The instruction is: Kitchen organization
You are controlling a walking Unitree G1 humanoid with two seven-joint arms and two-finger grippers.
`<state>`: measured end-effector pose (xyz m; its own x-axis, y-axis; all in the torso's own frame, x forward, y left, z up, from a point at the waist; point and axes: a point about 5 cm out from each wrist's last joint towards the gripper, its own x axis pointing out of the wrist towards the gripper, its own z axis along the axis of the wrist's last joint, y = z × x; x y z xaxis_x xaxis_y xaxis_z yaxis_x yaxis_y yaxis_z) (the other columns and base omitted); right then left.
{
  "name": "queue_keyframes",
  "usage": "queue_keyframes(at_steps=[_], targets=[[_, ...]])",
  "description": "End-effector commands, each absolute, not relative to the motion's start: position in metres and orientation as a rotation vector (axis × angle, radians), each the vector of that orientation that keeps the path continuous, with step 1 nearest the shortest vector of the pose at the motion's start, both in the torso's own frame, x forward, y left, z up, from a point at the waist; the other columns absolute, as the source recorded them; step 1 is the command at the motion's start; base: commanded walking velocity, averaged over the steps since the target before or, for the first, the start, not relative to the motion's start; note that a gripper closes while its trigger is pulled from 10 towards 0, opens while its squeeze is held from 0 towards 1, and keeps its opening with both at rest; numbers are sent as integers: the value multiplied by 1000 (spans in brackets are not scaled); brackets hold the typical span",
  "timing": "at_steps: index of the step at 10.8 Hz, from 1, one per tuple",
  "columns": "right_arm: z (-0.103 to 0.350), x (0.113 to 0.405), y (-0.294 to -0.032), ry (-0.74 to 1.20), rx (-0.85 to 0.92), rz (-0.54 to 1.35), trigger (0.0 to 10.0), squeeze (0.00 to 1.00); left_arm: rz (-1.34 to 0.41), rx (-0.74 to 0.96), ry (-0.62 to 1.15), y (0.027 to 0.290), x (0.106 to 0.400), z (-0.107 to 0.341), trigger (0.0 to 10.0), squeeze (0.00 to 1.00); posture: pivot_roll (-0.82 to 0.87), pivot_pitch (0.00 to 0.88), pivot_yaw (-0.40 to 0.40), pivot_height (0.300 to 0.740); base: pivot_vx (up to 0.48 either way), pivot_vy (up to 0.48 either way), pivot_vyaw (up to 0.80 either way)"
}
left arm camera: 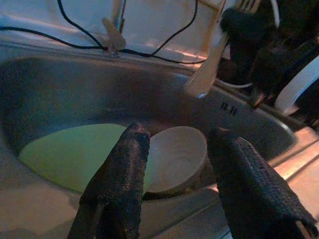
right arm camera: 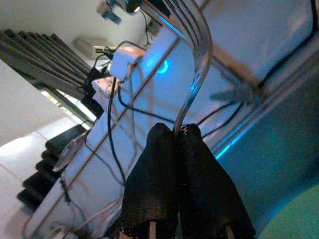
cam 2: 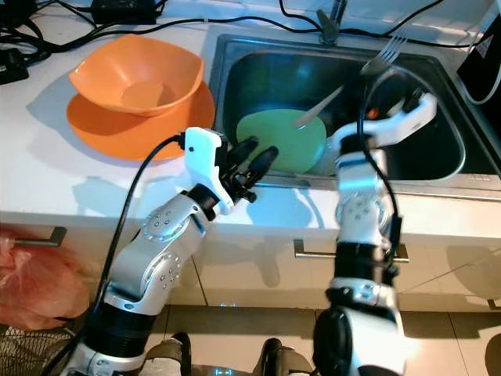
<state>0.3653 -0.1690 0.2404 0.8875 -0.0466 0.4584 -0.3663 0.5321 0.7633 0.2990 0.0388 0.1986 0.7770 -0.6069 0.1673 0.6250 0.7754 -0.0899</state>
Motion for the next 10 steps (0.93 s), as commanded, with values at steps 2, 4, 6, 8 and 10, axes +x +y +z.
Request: queue_keyframes(at_steps=[2, 4, 6, 8, 10], targets=[[243, 367, -171, -481, 805, 186, 10000, 0, -659, -71, -155, 37, 296, 199, 10000, 0, 173, 167, -65, 740, 0, 0, 0], [239, 367, -166, -477, 633, 211, 10000, 0, -635, -16, -156, 42, 296, 199, 10000, 0, 174, 167, -66, 740, 0, 0, 0], [224, 369, -161, -430, 503, 223, 10000, 0, -599, 17, -152, 50, 297, 195, 10000, 0, 176, 172, -66, 740, 0, 0, 0], [208, 369, -160, -385, 406, 223, 10000, 0, -568, 71, -141, 57, 298, 188, 10000, 0, 180, 178, -68, 740, 0, 0, 0], [188, 369, -160, -332, 297, 216, 10000, 0, -548, 88, -135, 61, 297, 186, 10000, 0, 188, 184, -69, 740, 0, 0, 0]])
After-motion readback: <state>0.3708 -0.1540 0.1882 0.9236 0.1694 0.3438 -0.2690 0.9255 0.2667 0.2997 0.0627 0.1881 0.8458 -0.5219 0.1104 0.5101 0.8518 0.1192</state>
